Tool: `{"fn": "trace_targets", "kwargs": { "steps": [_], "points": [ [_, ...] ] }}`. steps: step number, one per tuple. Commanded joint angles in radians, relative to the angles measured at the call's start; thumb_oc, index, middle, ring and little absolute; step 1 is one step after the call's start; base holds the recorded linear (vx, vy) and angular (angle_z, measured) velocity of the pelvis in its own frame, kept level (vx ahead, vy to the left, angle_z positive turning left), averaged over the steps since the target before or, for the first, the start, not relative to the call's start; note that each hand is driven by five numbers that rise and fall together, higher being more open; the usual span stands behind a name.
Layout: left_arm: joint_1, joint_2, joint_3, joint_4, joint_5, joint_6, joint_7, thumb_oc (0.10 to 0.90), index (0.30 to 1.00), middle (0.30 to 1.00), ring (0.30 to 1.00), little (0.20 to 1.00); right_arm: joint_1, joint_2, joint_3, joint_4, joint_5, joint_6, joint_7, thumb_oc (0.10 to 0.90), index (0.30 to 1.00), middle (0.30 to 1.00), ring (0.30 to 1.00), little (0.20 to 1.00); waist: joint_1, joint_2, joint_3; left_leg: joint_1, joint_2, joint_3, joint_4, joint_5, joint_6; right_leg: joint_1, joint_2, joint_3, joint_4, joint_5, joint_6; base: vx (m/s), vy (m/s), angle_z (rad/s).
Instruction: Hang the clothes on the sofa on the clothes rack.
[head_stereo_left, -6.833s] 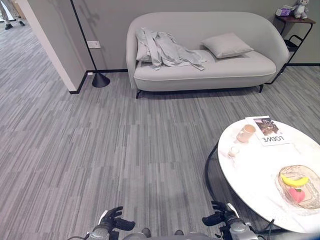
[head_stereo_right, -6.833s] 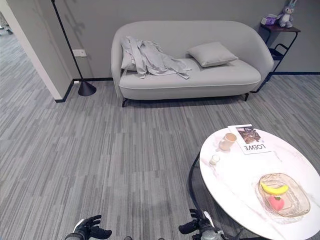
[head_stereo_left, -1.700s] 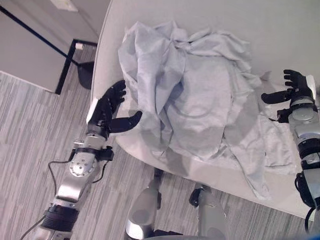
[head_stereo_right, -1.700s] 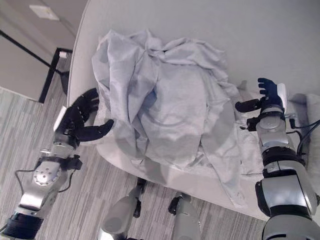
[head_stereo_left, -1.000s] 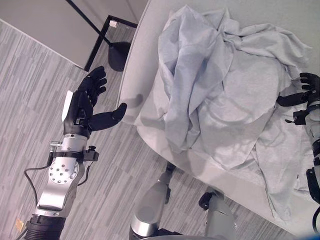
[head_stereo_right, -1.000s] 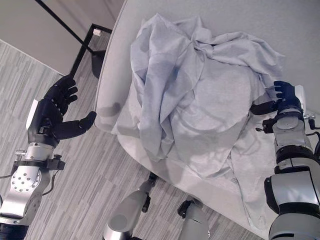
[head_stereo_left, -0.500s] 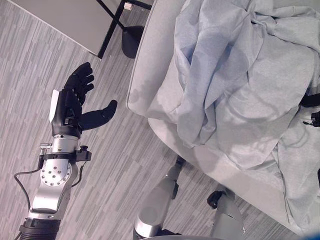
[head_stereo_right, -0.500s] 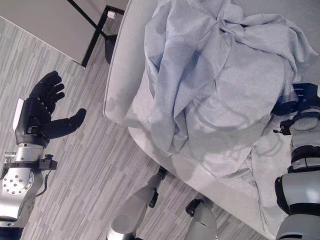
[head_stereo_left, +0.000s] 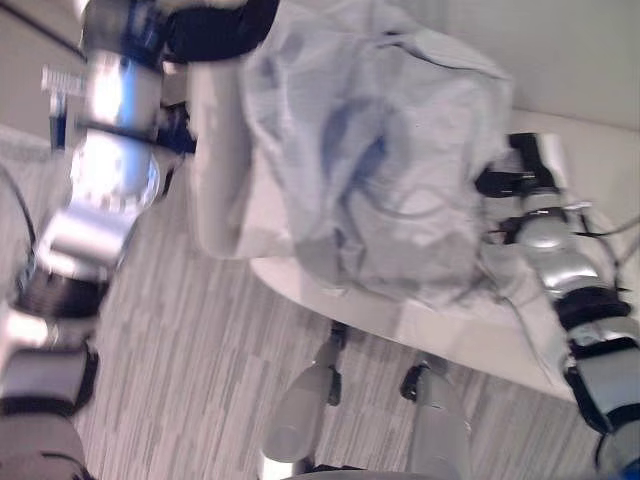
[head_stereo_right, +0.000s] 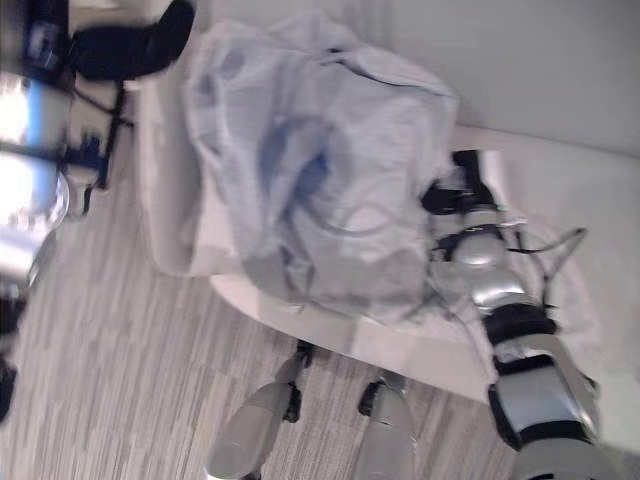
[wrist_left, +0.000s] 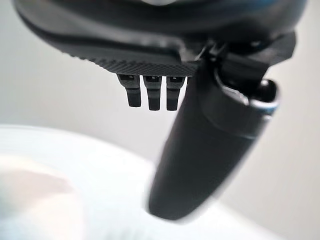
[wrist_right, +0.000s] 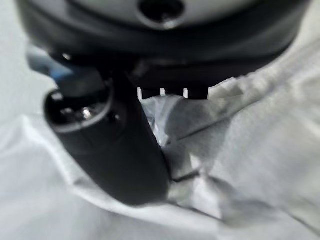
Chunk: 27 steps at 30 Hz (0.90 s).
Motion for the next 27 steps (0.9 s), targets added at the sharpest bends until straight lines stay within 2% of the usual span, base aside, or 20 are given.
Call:
{"fn": "trace_targets", "kwargs": {
  "steps": [1,3,7,14,18,21,27],
  "points": [
    [-0.069,0.031,-0.053,0.138,0.060,0.017,0.062,0.800,0.900,0.900,0.900,0.900,-0.059,-0.019,0.017,-0.039,-0.070,-0.055,-0.030,0.400,0.300,0.300,0.300,0.300,0.036,-0.055,-0.002,0.022,0.074,-0.013,0.000,-0.059,-0.067,0.135,-0.072,0.026,0.004,-0.109,0.144,0.00,-0.007,-0.48],
    [-0.192,0.045,-0.151,0.288,0.078,0.047,0.077,0.800,0.900,0.900,0.900,0.900,-0.073,0.021,0.050,-0.041,-0.081,-0.052,-0.029,0.400,0.300,0.300,0.300,0.300,0.007,-0.059,0.008,0.024,0.074,-0.010,0.000,-0.057,-0.060,0.126,-0.067,0.043,0.004,-0.105,0.142,0.00,-0.011,-0.19],
    [-0.306,0.050,-0.240,0.438,0.111,0.067,0.087,0.800,0.900,0.900,0.900,0.900,-0.084,0.047,0.057,-0.021,-0.084,-0.051,-0.034,0.400,0.300,0.300,0.300,0.300,-0.012,-0.064,0.018,0.017,0.074,-0.010,0.000,-0.056,-0.056,0.110,-0.067,0.047,0.004,-0.099,0.140,-0.01,-0.022,-0.33],
    [-0.335,0.086,-0.288,0.544,0.166,0.095,0.077,0.800,0.900,0.900,0.900,0.900,-0.059,0.046,0.048,-0.012,-0.077,-0.049,-0.031,0.400,0.300,0.300,0.300,0.300,-0.027,-0.067,0.027,0.004,0.074,-0.006,0.000,-0.051,-0.056,0.094,-0.065,0.050,0.004,-0.092,0.139,-0.01,-0.015,0.07],
    [-0.391,0.123,-0.372,0.590,0.261,0.116,0.059,0.800,0.900,0.900,0.900,0.900,-0.019,0.035,0.030,-0.042,-0.069,-0.063,-0.027,0.400,0.300,0.300,0.300,0.300,-0.040,-0.065,0.033,-0.004,0.077,-0.005,0.000,-0.049,-0.059,0.088,-0.065,0.050,0.004,-0.089,0.140,-0.01,-0.012,0.06],
    [-0.371,0.114,-0.362,0.605,0.194,0.106,0.019,0.800,0.900,0.900,0.900,0.900,0.012,0.024,0.015,-0.064,-0.067,-0.054,-0.022,0.400,0.300,0.300,0.300,0.300,-0.047,-0.066,0.033,-0.011,0.075,-0.004,0.000,-0.048,-0.058,0.079,-0.065,0.051,0.004,-0.086,0.141,0.00,0.000,0.00],
    [-0.404,0.116,-0.436,0.637,0.170,0.098,-0.053,0.800,0.900,0.900,0.900,0.900,0.039,0.025,0.016,-0.070,-0.074,-0.042,-0.005,0.400,0.300,0.300,0.300,0.300,-0.062,-0.060,0.036,-0.006,0.079,0.008,0.000,-0.050,-0.057,0.071,-0.064,0.067,0.004,-0.080,0.139,0.01,-0.001,-0.04]
  ]
}}
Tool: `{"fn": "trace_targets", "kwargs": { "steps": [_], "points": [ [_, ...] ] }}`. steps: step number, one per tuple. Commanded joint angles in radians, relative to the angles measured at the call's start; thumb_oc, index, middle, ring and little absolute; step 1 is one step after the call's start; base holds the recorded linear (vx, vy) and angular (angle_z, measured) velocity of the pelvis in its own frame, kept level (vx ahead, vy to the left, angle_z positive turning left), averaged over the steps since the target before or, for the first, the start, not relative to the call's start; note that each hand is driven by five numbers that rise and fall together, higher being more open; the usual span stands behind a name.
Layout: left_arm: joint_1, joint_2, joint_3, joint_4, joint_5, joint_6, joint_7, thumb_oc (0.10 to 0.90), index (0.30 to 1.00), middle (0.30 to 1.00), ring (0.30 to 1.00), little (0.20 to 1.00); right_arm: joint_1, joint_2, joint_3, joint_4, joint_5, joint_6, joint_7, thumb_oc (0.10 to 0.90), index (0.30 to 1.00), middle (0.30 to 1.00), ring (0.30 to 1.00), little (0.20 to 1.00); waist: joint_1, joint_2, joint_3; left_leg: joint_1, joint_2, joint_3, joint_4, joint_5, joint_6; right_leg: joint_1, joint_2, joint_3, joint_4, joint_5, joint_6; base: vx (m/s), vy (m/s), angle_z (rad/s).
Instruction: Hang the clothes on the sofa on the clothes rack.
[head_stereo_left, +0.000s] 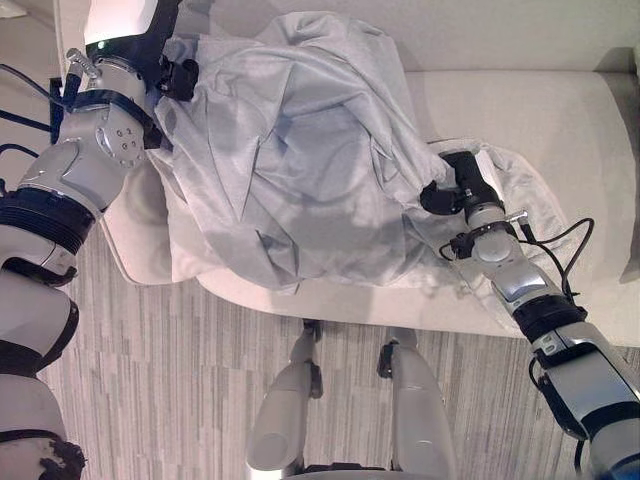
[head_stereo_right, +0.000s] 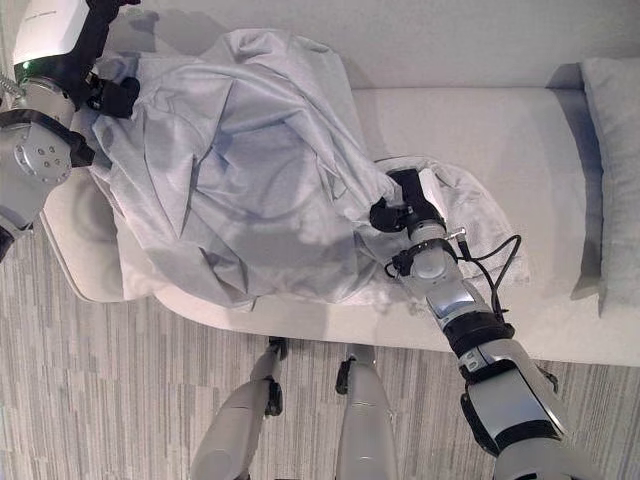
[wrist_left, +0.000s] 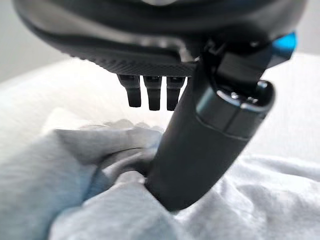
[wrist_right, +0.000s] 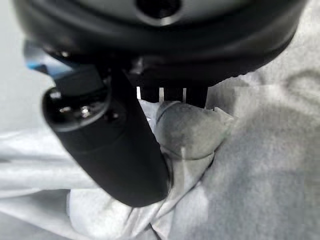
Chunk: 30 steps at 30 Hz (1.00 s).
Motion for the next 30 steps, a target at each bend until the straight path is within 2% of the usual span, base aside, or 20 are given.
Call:
{"fn": "trace_targets", "kwargs": {
  "steps": [1,5,7,10,16,23,24,25,26,27,30],
  "points": [
    [-0.159,0.083,-0.004,0.059,-0.027,-0.015,-0.002,0.800,0.900,0.900,0.900,0.900,-0.027,-0.014,-0.004,-0.022,-0.034,-0.027,-0.006,0.400,0.300,0.300,0.300,0.300,-0.001,-0.007,-0.004,0.009,0.038,-0.028,0.003,-0.049,-0.051,0.115,-0.114,0.021,0.004,-0.095,0.198,0.00,-0.003,-0.06],
    [-0.206,0.061,-0.027,0.091,-0.068,-0.023,-0.012,0.800,0.900,0.900,0.900,0.900,-0.022,-0.007,0.004,-0.032,-0.035,-0.027,-0.001,0.400,0.300,0.300,0.300,0.300,-0.012,-0.005,-0.002,0.006,0.039,-0.024,0.003,-0.049,-0.051,0.106,-0.112,0.028,0.004,-0.093,0.197,0.00,-0.001,-0.01],
    [-0.223,0.040,-0.025,0.092,-0.136,-0.030,-0.023,0.800,0.900,0.900,0.900,0.900,-0.017,0.003,0.010,-0.036,-0.036,-0.024,-0.001,0.400,0.300,0.300,0.300,0.300,-0.018,0.000,-0.003,0.005,0.040,-0.019,0.003,-0.048,-0.051,0.101,-0.111,0.031,0.004,-0.091,0.196,0.00,0.000,0.00],
    [-0.247,0.035,-0.061,0.082,-0.189,-0.040,-0.074,0.800,0.900,0.900,0.900,0.900,-0.009,0.014,0.015,-0.025,-0.048,-0.009,0.002,0.400,0.300,0.300,0.300,0.300,-0.020,0.010,-0.004,0.008,0.038,-0.014,0.003,-0.049,-0.050,0.103,-0.112,0.035,0.004,-0.091,0.196,0.01,-0.004,-0.01],
    [-0.262,0.027,-0.134,0.072,-0.214,-0.053,-0.161,0.800,0.900,0.900,0.900,0.900,-0.004,0.026,0.031,-0.017,-0.062,-0.001,0.016,0.400,0.300,0.300,0.300,0.300,-0.027,0.029,-0.005,0.018,0.035,-0.007,0.003,-0.052,-0.049,0.108,-0.116,0.046,0.004,-0.091,0.196,0.01,0.001,-0.03],
    [-0.264,-0.008,-0.196,0.022,-0.225,-0.063,-0.212,0.800,0.900,0.900,0.900,0.900,-0.009,0.034,0.049,-0.015,-0.066,-0.001,0.022,0.400,0.300,0.300,0.300,0.300,-0.039,0.043,0.001,0.026,0.034,0.001,0.003,-0.054,-0.049,0.107,-0.117,0.056,0.004,-0.089,0.196,0.01,0.000,-0.04],
    [-0.265,-0.019,-0.205,0.020,-0.223,-0.062,-0.218,0.742,0.813,0.813,0.813,0.813,-0.013,0.036,0.055,-0.012,-0.068,0.000,0.021,0.400,0.300,0.300,0.300,0.300,-0.041,0.045,0.002,0.026,0.034,0.003,0.003,-0.054,-0.050,0.106,-0.116,0.059,0.004,-0.089,0.196,0.00,0.000,0.00],
    [-0.264,-0.027,-0.207,0.019,-0.222,-0.061,-0.223,0.552,0.528,0.528,0.528,0.528,-0.015,0.037,0.057,-0.015,-0.070,0.001,0.021,0.400,0.300,0.300,0.300,0.300,-0.043,0.045,0.003,0.026,0.033,0.003,0.003,-0.054,-0.050,0.105,-0.117,0.058,0.004,-0.089,0.196,0.00,0.000,0.00],
    [-0.264,-0.027,-0.207,0.019,-0.222,-0.061,-0.223,0.552,0.528,0.528,0.528,0.528,-0.015,0.037,0.057,-0.015,-0.070,0.001,0.021,0.400,0.300,0.300,0.300,0.300,-0.043,0.045,0.003,0.026,0.033,0.003,0.003,-0.054,-0.050,0.105,-0.117,0.058,0.004,-0.089,0.196,0.00,0.000,0.00],
    [-0.264,-0.037,-0.212,0.021,-0.214,-0.059,-0.225,0.400,0.300,0.300,0.300,0.300,-0.014,0.039,0.058,-0.018,-0.070,0.001,0.021,0.400,0.300,0.300,0.300,0.300,-0.047,0.045,0.005,0.026,0.034,0.003,0.003,-0.054,-0.050,0.104,-0.115,0.061,0.004,-0.089,0.195,0.00,0.000,0.00],
    [-0.259,-0.068,-0.208,0.026,-0.178,-0.053,-0.214,0.400,0.300,0.300,0.300,0.300,-0.014,0.043,0.058,-0.028,-0.073,-0.002,0.015,0.400,0.300,0.300,0.300,0.300,-0.051,0.046,0.010,0.028,0.035,0.006,0.003,-0.054,-0.049,0.101,-0.113,0.067,0.004,-0.089,0.193,0.00,-0.003,-0.01]
  ]
}}
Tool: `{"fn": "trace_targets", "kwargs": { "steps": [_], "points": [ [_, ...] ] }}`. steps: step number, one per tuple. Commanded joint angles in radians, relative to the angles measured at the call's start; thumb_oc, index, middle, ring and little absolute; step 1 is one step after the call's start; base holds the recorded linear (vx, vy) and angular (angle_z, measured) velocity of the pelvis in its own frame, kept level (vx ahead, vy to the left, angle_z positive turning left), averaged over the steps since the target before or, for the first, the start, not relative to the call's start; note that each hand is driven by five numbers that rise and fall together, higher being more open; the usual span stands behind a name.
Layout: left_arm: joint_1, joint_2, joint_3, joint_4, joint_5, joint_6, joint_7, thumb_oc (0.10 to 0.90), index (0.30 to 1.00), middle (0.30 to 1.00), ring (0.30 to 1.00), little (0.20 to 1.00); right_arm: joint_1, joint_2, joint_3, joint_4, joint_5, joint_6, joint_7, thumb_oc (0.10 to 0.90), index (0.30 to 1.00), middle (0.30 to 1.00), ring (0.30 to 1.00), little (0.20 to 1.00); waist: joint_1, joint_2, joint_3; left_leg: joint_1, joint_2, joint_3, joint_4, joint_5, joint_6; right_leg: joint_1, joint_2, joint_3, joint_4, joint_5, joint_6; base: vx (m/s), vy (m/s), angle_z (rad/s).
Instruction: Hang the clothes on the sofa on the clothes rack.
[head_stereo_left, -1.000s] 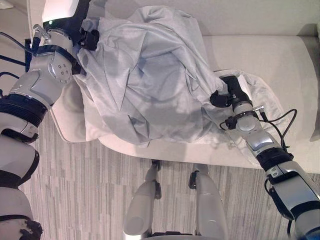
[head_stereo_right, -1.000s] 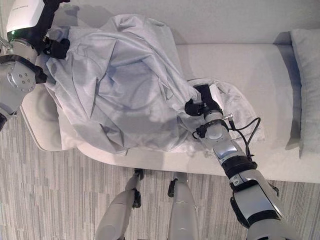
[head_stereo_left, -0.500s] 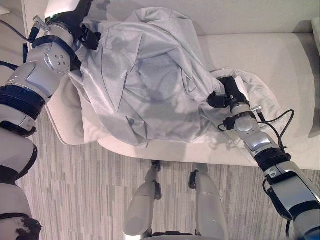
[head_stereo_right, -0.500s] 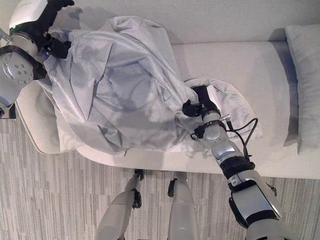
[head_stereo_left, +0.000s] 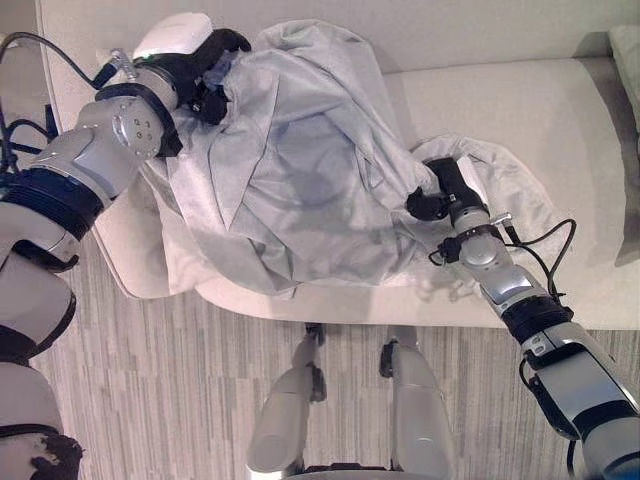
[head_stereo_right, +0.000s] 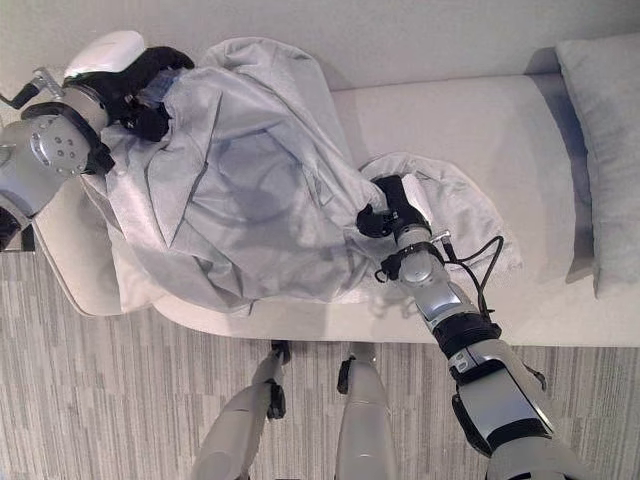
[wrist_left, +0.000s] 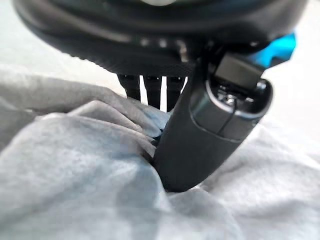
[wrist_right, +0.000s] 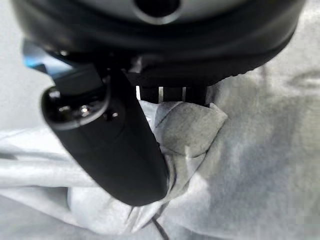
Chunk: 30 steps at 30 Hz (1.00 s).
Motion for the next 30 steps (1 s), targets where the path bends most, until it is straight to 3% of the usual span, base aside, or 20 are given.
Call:
{"fn": "trace_targets", "kwargs": {
  "steps": [1,9,13,21,24,28,29,30],
  "points": [
    [-0.135,-0.040,0.018,0.014,0.008,-0.043,0.026,0.400,0.300,0.300,0.300,0.300,-0.012,-0.001,0.024,-0.029,-0.036,-0.018,-0.007,0.400,0.300,0.300,0.300,0.300,-0.022,0.034,0.009,0.008,0.053,-0.025,0.003,-0.054,-0.050,0.101,-0.104,0.027,0.004,-0.098,0.186,-0.02,-0.011,-0.05],
    [-0.074,-0.062,0.171,-0.004,0.073,-0.014,0.170,0.400,0.300,0.300,0.300,0.300,0.045,-0.025,-0.033,-0.065,-0.048,-0.020,-0.020,0.400,0.300,0.300,0.300,0.300,-0.017,0.026,-0.008,0.035,0.058,-0.031,0.003,-0.061,-0.052,0.134,-0.101,0.023,0.004,-0.115,0.180,0.00,-0.010,-0.04],
    [0.030,-0.020,0.356,-0.139,0.058,-0.028,0.285,0.400,0.300,0.300,0.300,0.300,0.081,-0.072,-0.111,-0.150,-0.047,-0.038,-0.046,0.400,0.300,0.300,0.300,0.300,-0.001,0.012,-0.041,0.076,0.064,-0.037,0.003,-0.073,-0.057,0.187,-0.096,0.005,0.004,-0.135,0.178,0.02,-0.035,0.02],
    [0.405,0.047,0.748,-0.486,0.123,-0.043,0.396,0.400,0.300,0.300,0.300,0.300,0.154,-0.170,-0.268,-0.381,-0.098,-0.061,-0.066,0.400,0.300,0.300,0.300,0.300,0.037,-0.021,-0.125,0.184,0.084,-0.037,0.003,-0.102,-0.065,0.308,-0.073,-0.027,0.004,-0.186,0.164,0.05,-0.037,0.07],
    [0.593,0.039,0.919,-0.595,0.152,-0.041,0.418,0.400,0.300,0.300,0.300,0.300,0.170,-0.212,-0.318,-0.482,-0.111,-0.072,-0.056,0.400,0.300,0.300,0.300,0.300,0.055,-0.038,-0.169,0.240,0.093,-0.039,0.003,-0.117,-0.066,0.371,-0.060,-0.039,0.004,-0.216,0.153,0.08,-0.050,-0.01],
    [0.780,0.010,1.058,-0.685,0.189,-0.040,0.411,0.400,0.300,0.300,0.300,0.300,0.166,-0.252,-0.350,-0.569,-0.107,-0.084,-0.035,0.400,0.300,0.300,0.300,0.300,0.075,-0.054,-0.233,0.302,0.101,-0.047,0.003,-0.120,-0.070,0.449,-0.042,-0.064,0.004,-0.239,0.139,0.08,-0.072,0.15],
    [0.876,-0.010,1.136,-0.728,0.199,-0.045,0.410,0.400,0.300,0.300,0.300,0.300,0.142,-0.280,-0.351,-0.610,-0.092,-0.089,-0.016,0.400,0.300,0.300,0.300,0.300,0.097,-0.068,-0.279,0.344,0.111,-0.055,0.003,-0.123,-0.074,0.504,-0.026,-0.080,0.004,-0.264,0.128,0.09,-0.093,0.12],
    [0.884,-0.011,1.142,-0.732,0.199,-0.044,0.409,0.400,0.300,0.300,0.300,0.300,0.141,-0.281,-0.348,-0.611,-0.091,-0.089,-0.016,0.400,0.300,0.300,0.300,0.300,0.095,-0.067,-0.278,0.347,0.111,-0.056,0.003,-0.124,-0.075,0.508,-0.025,-0.081,0.004,-0.265,0.127,0.07,-0.112,0.11]
  ]
}}
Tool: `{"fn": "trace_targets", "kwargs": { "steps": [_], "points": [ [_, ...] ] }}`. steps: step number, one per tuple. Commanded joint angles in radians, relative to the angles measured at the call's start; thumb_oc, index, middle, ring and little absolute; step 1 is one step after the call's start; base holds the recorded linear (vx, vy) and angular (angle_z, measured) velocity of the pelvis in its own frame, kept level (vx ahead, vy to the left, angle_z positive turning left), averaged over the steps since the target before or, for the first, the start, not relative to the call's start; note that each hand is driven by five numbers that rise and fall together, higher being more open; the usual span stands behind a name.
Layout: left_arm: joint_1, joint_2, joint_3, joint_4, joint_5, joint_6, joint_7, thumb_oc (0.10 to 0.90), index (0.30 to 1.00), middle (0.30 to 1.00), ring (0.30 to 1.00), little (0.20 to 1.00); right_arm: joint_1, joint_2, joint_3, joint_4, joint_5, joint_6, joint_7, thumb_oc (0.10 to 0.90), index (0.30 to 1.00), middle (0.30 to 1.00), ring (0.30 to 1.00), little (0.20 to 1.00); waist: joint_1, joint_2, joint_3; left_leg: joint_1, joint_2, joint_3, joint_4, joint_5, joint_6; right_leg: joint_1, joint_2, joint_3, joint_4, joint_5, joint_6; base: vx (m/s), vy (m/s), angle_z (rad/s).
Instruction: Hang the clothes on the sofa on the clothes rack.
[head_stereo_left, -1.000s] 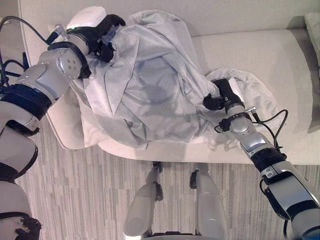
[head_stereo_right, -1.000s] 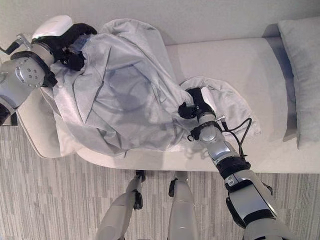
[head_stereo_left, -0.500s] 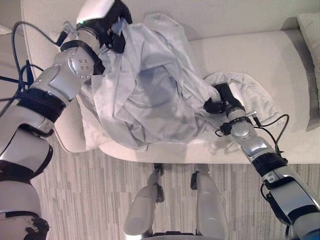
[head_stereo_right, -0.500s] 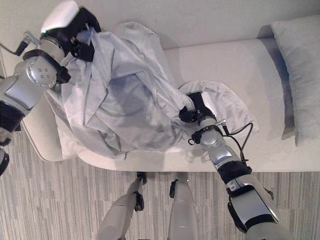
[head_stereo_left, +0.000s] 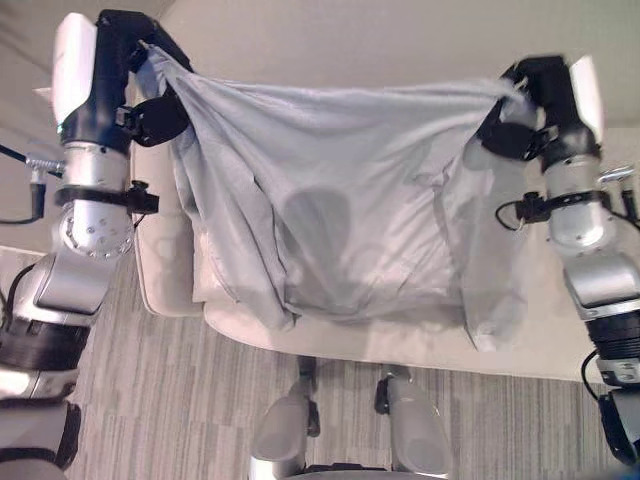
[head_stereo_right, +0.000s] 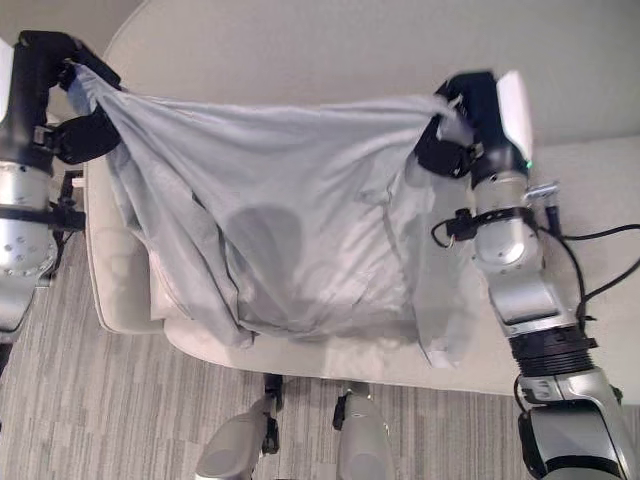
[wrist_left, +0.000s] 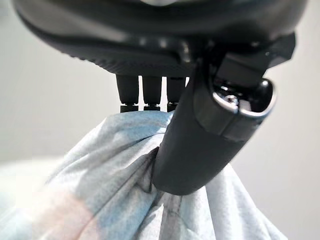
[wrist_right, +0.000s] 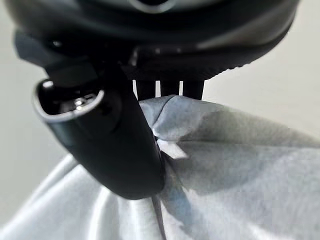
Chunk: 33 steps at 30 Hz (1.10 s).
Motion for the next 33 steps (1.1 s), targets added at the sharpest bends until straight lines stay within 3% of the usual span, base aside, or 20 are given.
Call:
{"fn": "trace_targets", "kwargs": {
  "steps": [1,5,8,10,11,13,15,16,17,18,19,20,21,23,25,26,27,29,30,33],
  "points": [
    [-0.037,0.054,0.138,0.045,0.066,-0.041,0.127,0.400,0.300,0.300,0.300,0.300,-0.015,-0.032,0.033,-0.023,-0.005,-0.106,-0.015,0.400,0.300,0.300,0.300,0.300,0.037,-0.066,-0.287,0.030,0.037,-0.017,0.004,-0.074,-0.048,0.160,-0.085,-0.015,0.003,-0.209,0.169,0.01,-0.069,0.15],
    [0.025,0.045,0.219,0.013,0.077,-0.044,0.145,0.400,0.300,0.300,0.300,0.300,-0.132,-0.117,0.073,-0.024,-0.003,-0.113,-0.010,0.400,0.300,0.300,0.300,0.300,0.084,-0.095,-0.326,0.089,0.048,-0.042,0.010,-0.076,-0.047,0.242,-0.071,-0.044,0.003,-0.240,0.160,0.02,-0.050,0.27],
    [0.014,0.061,0.235,-0.003,0.082,-0.047,0.151,0.400,0.300,0.300,0.300,0.300,-0.188,-0.146,0.091,-0.006,0.001,-0.116,-0.017,0.400,0.300,0.300,0.300,0.300,0.104,-0.114,-0.328,0.076,0.060,-0.046,0.060,-0.080,-0.055,0.264,-0.083,-0.071,0.003,-0.235,0.161,-0.07,0.032,0.21],
    [-0.022,0.079,0.222,0.007,0.084,-0.049,0.163,0.400,0.300,0.300,0.300,0.300,-0.224,-0.167,0.111,0.000,0.000,-0.117,-0.023,0.400,0.300,0.300,0.300,0.300,0.110,-0.126,-0.325,0.073,0.100,-0.048,0.081,-0.079,-0.071,0.285,-0.099,-0.093,0.003,-0.232,0.165,-0.10,0.222,0.53],
    [-0.076,0.111,0.202,0.025,0.086,-0.055,0.183,0.400,0.300,0.300,0.300,0.300,-0.254,-0.192,0.127,0.000,0.005,-0.118,-0.033,0.400,0.300,0.300,0.300,0.300,0.110,-0.138,-0.322,0.086,0.164,-0.027,0.091,-0.067,-0.081,0.295,-0.139,-0.115,0.003,-0.220,0.182,-0.13,0.352,0.64],
    [-0.119,0.142,0.186,0.042,0.086,-0.058,0.192,0.400,0.300,0.300,0.300,0.300,-0.259,-0.206,0.132,-0.005,0.003,-0.114,-0.038,0.400,0.300,0.300,0.300,0.300,0.104,-0.138,-0.332,0.101,0.195,-0.028,0.083,-0.043,-0.091,0.290,-0.166,-0.131,0.003,-0.201,0.199,-0.10,0.397,0.48],
    [-0.152,0.167,0.164,0.059,0.078,-0.057,0.196,0.400,0.300,0.300,0.300,0.300,-0.254,-0.219,0.120,-0.004,0.001,-0.109,-0.043,0.400,0.300,0.300,0.300,0.300,0.102,-0.131,-0.338,0.100,0.198,-0.053,0.077,-0.033,-0.102,0.292,-0.180,-0.141,0.003,-0.192,0.211,-0.04,0.389,0.38],
    [-0.211,0.192,0.128,0.076,0.074,-0.053,0.201,0.400,0.300,0.300,0.300,0.300,-0.225,-0.246,0.088,-0.019,-0.011,-0.105,-0.043,0.400,0.300,0.300,0.300,0.300,0.086,-0.118,-0.358,0.103,0.167,-0.095,0.036,-0.077,-0.102,0.295,-0.234,-0.166,0.003,-0.157,0.239,-0.02,0.540,0.42],
    [-0.229,0.198,0.115,0.076,0.073,-0.052,0.197,0.400,0.300,0.300,0.300,0.300,-0.215,-0.244,0.075,-0.018,-0.012,-0.101,-0.043,0.400,0.300,0.300,0.300,0.300,0.080,-0.114,-0.366,0.108,0.147,-0.098,0.008,-0.094,-0.095,0.294,-0.257,-0.178,0.003,-0.130,0.246,-0.04,0.726,0.46],
    [-0.256,0.208,0.089,0.078,0.073,-0.053,0.194,0.400,0.300,0.300,0.300,0.300,-0.193,-0.234,0.060,-0.018,-0.020,-0.097,-0.048,0.400,0.300,0.300,0.300,0.300,0.075,-0.121,-0.369,0.106,0.105,-0.112,0.004,-0.127,-0.078,0.283,-0.296,-0.183,0.011,-0.071,0.259,-0.04,0.359,0.48],
    [-0.265,0.210,0.080,0.082,0.072,-0.053,0.195,0.400,0.300,0.300,0.300,0.300,-0.185,-0.232,0.052,-0.020,-0.022,-0.096,-0.048,0.400,0.300,0.300,0.300,0.300,0.076,-0.131,-0.371,0.103,0.095,-0.113,0.004,-0.127,-0.072,0.281,-0.306,-0.183,0.008,-0.064,0.263,-0.19,0.686,0.48],
    [-0.339,0.238,0.034,0.093,0.086,-0.034,0.201,0.400,0.300,0.300,0.300,0.300,-0.183,-0.189,0.037,-0.018,-0.034,-0.084,-0.073,0.400,0.300,0.300,0.300,0.300,0.104,-0.147,-0.354,0.103,0.022,-0.072,0.004,-0.170,-0.023,0.215,-0.395,-0.248,0.084,0.044,0.267,-0.26,0.668,0.33],
    [-0.373,0.245,0.011,0.092,0.099,-0.027,0.194,0.400,0.300,0.300,0.300,0.300,-0.197,-0.180,0.039,-0.010,-0.038,-0.077,-0.077,0.400,0.300,0.300,0.300,0.300,0.106,-0.151,-0.340,0.099,-0.002,-0.064,0.004,-0.166,-0.008,0.203,-0.395,-0.256,0.135,0.008,0.255,-0.30,0.798,-0.17],
    [-0.448,0.247,-0.056,0.108,0.098,-0.027,0.189,0.400,0.300,0.300,0.300,0.300,-0.236,-0.176,0.065,0.012,-0.029,-0.080,-0.085,0.400,0.300,0.300,0.300,0.300,0.100,-0.157,-0.325,0.092,-0.030,-0.080,0.004,-0.147,0.007,0.195,-0.309,-0.185,0.233,-0.121,0.214,-0.13,0.387,-0.24],
    [-0.493,0.255,-0.098,0.128,0.095,-0.020,0.189,0.400,0.300,0.300,0.300,0.300,-0.290,-0.185,0.108,0.033,-0.004,-0.088,-0.086,0.400,0.300,0.300,0.300,0.300,0.116,-0.162,-0.323,0.086,-0.051,-0.087,0.004,-0.132,0.017,0.210,-0.197,-0.176,0.279,-0.244,0.176,-0.06,0.183,0.15],
    [-0.500,0.256,-0.102,0.132,0.095,-0.020,0.190,0.400,0.300,0.300,0.300,0.300,-0.296,-0.185,0.112,0.039,-0.002,-0.090,-0.087,0.400,0.300,0.300,0.300,0.300,0.117,-0.162,-0.320,0.088,-0.048,-0.087,0.004,-0.134,0.014,0.209,-0.195,-0.175,0.286,-0.252,0.172,-0.06,0.098,0.12],
    [-0.509,0.256,-0.110,0.147,0.092,-0.019,0.188,0.400,0.300,0.300,0.300,0.300,-0.325,-0.187,0.130,0.052,0.022,-0.096,-0.084,0.400,0.300,0.300,0.300,0.300,0.124,-0.173,-0.318,0.083,-0.063,-0.088,0.004,-0.123,0.015,0.210,-0.128,-0.179,0.303,-0.300,0.149,-0.06,0.086,0.09],
    [-0.497,0.258,-0.102,0.154,0.091,-0.013,0.185,0.400,0.300,0.300,0.300,0.300,-0.351,-0.193,0.148,0.075,0.040,-0.102,-0.082,0.400,0.300,0.300,0.300,0.300,0.134,-0.188,-0.316,0.080,-0.082,-0.088,0.004,-0.107,0.019,0.190,-0.067,-0.169,0.320,-0.322,0.135,-0.06,0.119,0.07],
    [-0.492,0.257,-0.095,0.172,0.088,-0.004,0.192,0.400,0.300,0.300,0.300,0.300,-0.406,-0.201,0.188,0.112,0.074,-0.105,-0.082,0.400,0.300,0.300,0.300,0.300,0.148,-0.223,-0.318,0.077,-0.112,-0.089,0.004,-0.104,0.023,0.223,-0.006,-0.129,0.204,-0.324,0.106,0.01,0.056,0.14],
    [-0.434,0.241,-0.053,0.172,0.081,-0.012,0.192,0.400,0.300,0.300,0.300,0.300,-0.438,-0.197,0.194,0.137,0.114,-0.112,-0.081,0.400,0.300,0.300,0.300,0.300,0.160,-0.238,-0.323,0.074,-0.123,-0.092,0.004,-0.093,0.029,0.259,0.010,-0.079,0.079,-0.277,0.121,0.05,0.035,0.20]
  ]
}}
